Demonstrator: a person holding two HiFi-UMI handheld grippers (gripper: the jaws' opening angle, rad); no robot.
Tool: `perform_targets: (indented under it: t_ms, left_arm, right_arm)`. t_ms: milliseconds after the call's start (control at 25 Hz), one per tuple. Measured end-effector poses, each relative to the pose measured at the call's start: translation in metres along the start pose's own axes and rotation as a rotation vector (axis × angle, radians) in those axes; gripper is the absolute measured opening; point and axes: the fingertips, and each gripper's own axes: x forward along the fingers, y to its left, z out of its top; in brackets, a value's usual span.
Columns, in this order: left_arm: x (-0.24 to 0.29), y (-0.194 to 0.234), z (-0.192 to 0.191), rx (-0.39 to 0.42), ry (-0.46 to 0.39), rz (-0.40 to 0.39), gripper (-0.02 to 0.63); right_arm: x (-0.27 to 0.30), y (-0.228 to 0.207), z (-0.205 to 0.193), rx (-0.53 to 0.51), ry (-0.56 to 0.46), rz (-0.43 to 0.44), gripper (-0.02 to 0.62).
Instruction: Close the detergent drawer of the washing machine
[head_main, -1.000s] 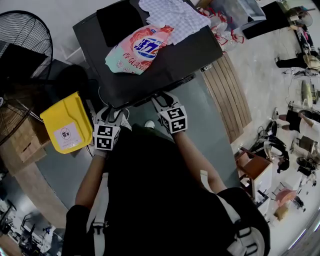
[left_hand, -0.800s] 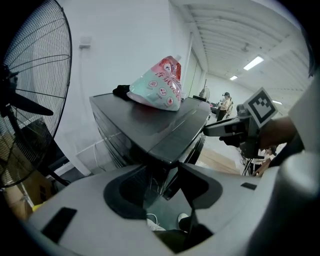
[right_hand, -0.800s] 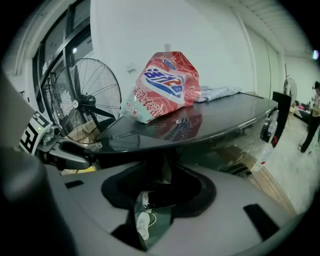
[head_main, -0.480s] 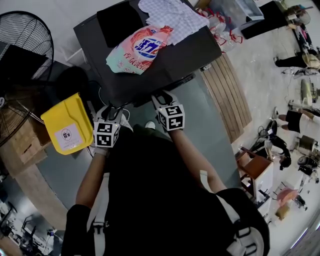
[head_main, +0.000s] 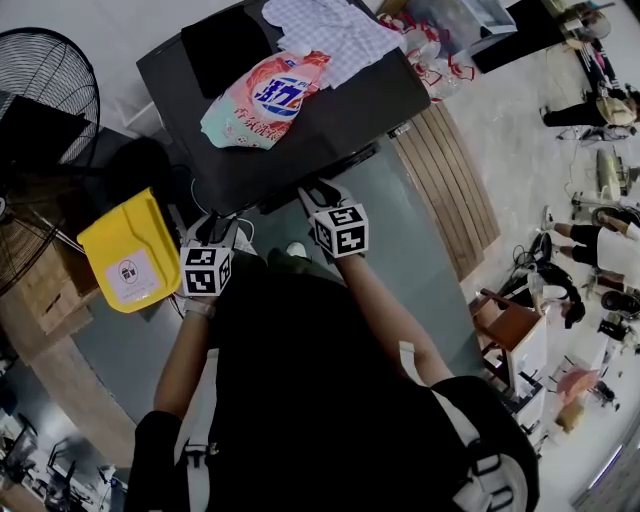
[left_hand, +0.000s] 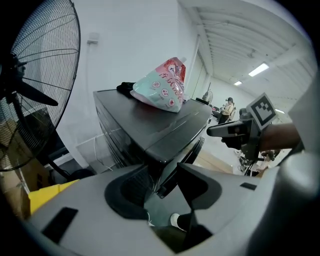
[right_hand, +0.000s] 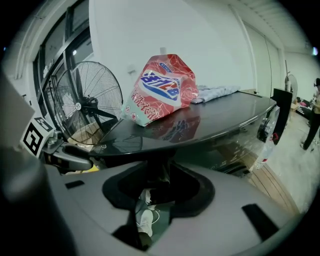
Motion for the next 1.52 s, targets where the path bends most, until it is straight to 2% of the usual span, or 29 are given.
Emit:
perform_targets:
  t_ms: [240,400,640,800,1120,1400,1520]
  left_arm:
    - [-0.017,-0.009,0.007,-0.001,-0.056,0.027,0.147]
    - [-0.028,-0.023,0.021,0.031,-0.113,0.011,0.075]
    - [-0.039,-0.058,0.061,0.061,-0.205,-0.091,0.012]
    - [-0.047,-0.088,0.102,0.096,-0.268,-0.186,0.011]
    - [-0.073,-0.143,0.171,0.187,-0.380,-0.328,0.011]
    - [-0.097,-0.180,0.208,0.242,-0.447,-0.436,0.011]
    - [-0.103,-0.186,0.215,0.272,-0.456,-0.436,0.011]
  right_arm:
    - [-0.031,-0.004,0.008,0.007,-0.054,0.002,0.106]
    - [-0.055,-0.002,0.021,-0.003,-0.114,0.022,0.067]
    - [-0.099,-0.004,0.040,-0.027,-0.185,0.027,0.041]
    - [-0.132,-0.008,0.058,-0.036,-0.236,0.006,0.037]
    - [-0.194,0.000,0.090,-0.047,-0.337,-0.022,0.037]
    - [-0.241,0.010,0.113,-0.058,-0.428,-0.049,0.038]
    - [-0.258,0.016,0.120,-0.074,-0.454,-0.073,0.038]
